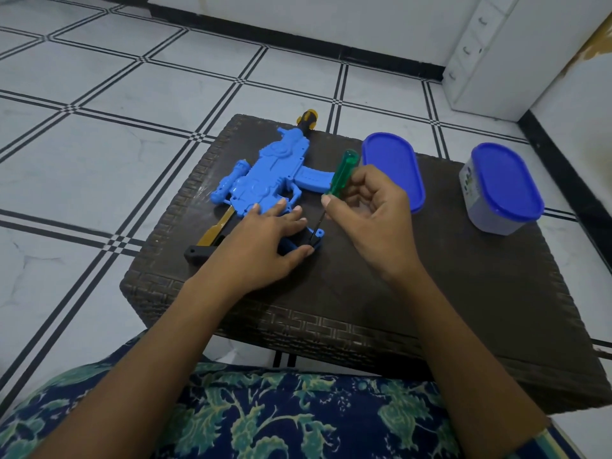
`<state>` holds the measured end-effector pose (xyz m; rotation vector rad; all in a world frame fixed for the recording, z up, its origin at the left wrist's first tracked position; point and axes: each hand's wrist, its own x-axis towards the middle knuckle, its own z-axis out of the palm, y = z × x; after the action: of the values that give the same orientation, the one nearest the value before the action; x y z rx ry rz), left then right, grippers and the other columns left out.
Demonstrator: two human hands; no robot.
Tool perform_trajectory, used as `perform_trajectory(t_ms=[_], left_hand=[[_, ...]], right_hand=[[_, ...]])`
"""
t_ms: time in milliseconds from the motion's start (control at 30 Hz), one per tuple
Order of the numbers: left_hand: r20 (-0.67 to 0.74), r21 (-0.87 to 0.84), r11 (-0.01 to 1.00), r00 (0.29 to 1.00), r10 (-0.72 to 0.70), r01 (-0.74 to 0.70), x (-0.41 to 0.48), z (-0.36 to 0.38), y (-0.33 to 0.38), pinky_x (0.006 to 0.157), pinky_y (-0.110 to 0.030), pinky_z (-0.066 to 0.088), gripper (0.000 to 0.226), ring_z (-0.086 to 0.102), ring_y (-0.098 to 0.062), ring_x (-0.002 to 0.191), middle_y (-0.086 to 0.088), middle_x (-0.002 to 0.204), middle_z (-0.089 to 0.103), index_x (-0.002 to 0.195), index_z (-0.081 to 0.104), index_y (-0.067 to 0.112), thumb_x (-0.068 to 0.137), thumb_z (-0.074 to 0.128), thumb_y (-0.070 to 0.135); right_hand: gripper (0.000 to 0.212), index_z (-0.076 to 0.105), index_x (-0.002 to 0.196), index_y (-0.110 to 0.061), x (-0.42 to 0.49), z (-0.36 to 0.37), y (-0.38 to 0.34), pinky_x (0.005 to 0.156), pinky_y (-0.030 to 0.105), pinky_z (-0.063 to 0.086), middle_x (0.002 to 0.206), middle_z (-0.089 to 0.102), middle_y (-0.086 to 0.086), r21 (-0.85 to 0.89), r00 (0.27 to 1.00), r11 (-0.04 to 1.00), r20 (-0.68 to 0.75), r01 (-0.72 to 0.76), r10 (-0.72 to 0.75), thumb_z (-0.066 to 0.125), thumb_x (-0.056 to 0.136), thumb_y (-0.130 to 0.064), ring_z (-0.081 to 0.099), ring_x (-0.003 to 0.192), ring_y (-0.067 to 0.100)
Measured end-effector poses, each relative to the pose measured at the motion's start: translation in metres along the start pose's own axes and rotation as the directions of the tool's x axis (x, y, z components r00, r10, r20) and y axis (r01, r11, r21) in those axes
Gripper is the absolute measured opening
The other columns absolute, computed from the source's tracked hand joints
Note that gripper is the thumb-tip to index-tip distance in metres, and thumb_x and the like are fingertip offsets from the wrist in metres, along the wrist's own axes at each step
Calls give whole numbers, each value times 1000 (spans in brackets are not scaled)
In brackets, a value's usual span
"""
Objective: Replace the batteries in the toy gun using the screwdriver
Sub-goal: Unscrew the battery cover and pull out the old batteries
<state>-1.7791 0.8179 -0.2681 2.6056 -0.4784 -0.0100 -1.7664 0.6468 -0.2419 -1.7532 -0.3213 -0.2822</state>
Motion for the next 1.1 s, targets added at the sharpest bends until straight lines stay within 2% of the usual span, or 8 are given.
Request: perform_trajectory(t_ms=[167, 267, 367, 533, 700, 767, 933, 1100], left_hand=[[-11, -12, 1000, 1000, 13, -13, -2, 0, -1, 119, -38, 8, 55, 16, -10, 146, 7, 152, 35, 139, 48, 22, 90, 58, 43], [-26, -25, 1000, 1000, 11, -12, -2, 0, -1, 118, -36, 8, 54, 17, -9, 145, 7, 151, 36, 138, 49, 22, 89, 59, 42], [-28, -20, 1000, 999, 15, -15, -2, 0, 0, 118, -37, 9, 54, 17, -10, 145, 7, 151, 37, 138, 49, 22, 89, 59, 42], [-24, -22, 1000, 1000, 14, -14, -3, 0, 0, 119, -38, 8, 53, 17, -10, 146, 7, 151, 36, 138, 49, 22, 90, 58, 41], [-23, -29, 1000, 1000, 7, -8, -2, 0, -1, 119, -38, 8, 54, 17, -10, 146, 6, 152, 36, 138, 48, 22, 89, 59, 42], [-15, -25, 1000, 1000, 6, -6, -2, -1, -1, 119, -38, 9, 55, 16, -10, 146, 7, 152, 36, 139, 48, 22, 89, 59, 42], [-11, -20, 1000, 1000, 1, -2, -1, 0, -1, 120, -38, 8, 55, 15, -10, 146, 7, 152, 35, 140, 47, 21, 90, 58, 42], [-32, -24, 1000, 999, 10, -11, -2, 2, -2, 119, -38, 9, 55, 17, -10, 146, 6, 152, 36, 139, 49, 20, 89, 59, 42]], right_hand=[[32, 59, 112, -12, 0, 0, -1, 69, 50, 59, 77, 65, 9, 13, 1000, 1000, 16, -26, 26, 69, 84, 1, 63, 69, 18], [56, 51, 133, -20, 0, -1, -3, 69, 47, 59, 75, 64, 13, -9, 999, 1000, 39, 28, -27, 69, 84, 0, 64, 69, 28], [66, 42, 142, -26, -1, -2, -4, 65, 32, 58, 76, 60, 18, -48, 994, 995, 77, 84, -80, 65, 87, 3, 62, 67, 26], [46, 53, 128, -16, 0, -2, -10, 70, 45, 60, 105, 64, 8, -32, 988, 989, 59, 142, -140, 65, 88, 3, 65, 95, 19], [32, 67, 116, -8, 5, -3, -12, 64, 28, 55, 94, 53, 9, -70, 964, 973, -139, 218, -226, 74, 85, -9, 52, 81, 1], [29, 69, 114, -6, 5, -4, -13, 68, 32, 57, 93, 60, 10, -100, 954, 965, -157, 242, -256, 73, 86, -7, 57, 83, 5], [27, 63, 120, -7, 1, -2, -13, 69, 52, 56, 104, 67, 5, -74, 960, 964, -104, 253, -260, 59, 94, -1, 64, 85, 37], [24, 69, 109, -8, 2, 1, -16, 70, 34, 57, 105, 65, 10, -74, 952, 958, -119, 276, -283, 73, 86, -12, 62, 102, 27]])
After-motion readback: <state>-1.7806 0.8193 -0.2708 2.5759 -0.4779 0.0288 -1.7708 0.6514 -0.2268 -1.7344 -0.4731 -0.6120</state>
